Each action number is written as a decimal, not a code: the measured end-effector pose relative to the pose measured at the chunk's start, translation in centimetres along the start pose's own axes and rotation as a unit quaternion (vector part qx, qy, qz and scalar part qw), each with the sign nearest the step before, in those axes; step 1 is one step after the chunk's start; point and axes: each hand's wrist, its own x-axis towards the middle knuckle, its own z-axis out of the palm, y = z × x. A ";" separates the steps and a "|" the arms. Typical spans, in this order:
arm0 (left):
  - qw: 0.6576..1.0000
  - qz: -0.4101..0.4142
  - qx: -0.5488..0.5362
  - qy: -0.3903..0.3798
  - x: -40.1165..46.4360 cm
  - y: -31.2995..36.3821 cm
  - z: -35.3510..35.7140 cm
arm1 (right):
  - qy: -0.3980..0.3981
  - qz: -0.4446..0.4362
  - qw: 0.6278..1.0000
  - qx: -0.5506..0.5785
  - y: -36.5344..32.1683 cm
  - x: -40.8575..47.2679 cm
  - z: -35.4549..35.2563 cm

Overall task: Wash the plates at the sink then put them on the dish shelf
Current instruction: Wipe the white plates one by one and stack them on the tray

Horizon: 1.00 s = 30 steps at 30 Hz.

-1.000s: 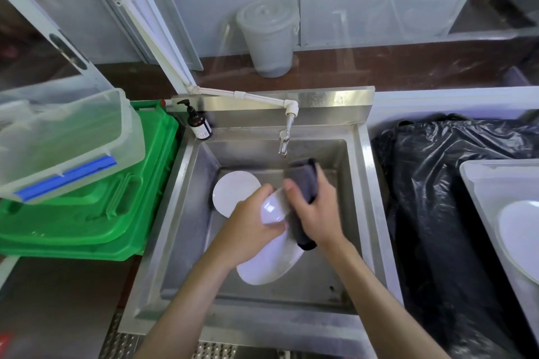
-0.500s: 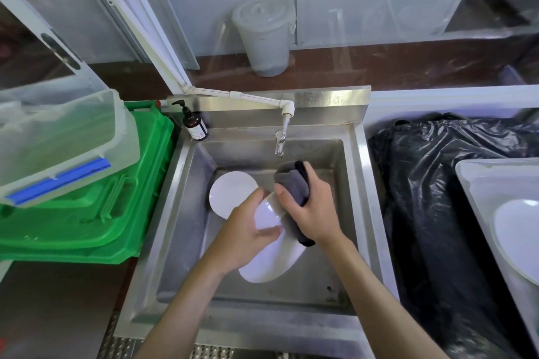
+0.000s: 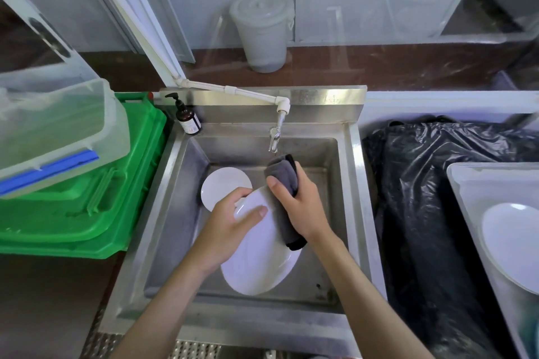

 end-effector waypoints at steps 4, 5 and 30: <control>0.993 -0.035 -0.103 0.050 -0.3 -0.7 0.0 | 0.067 0.102 0.992 0.041 1.0 0.6 0.0; 0.988 -0.044 -0.128 0.073 -0.3 -0.7 -0.2 | 0.090 0.124 0.987 0.044 1.4 0.7 -0.3; 0.927 -0.073 -0.233 0.284 0.5 0.2 2.6 | 0.028 0.151 0.988 -0.031 1.2 1.0 4.7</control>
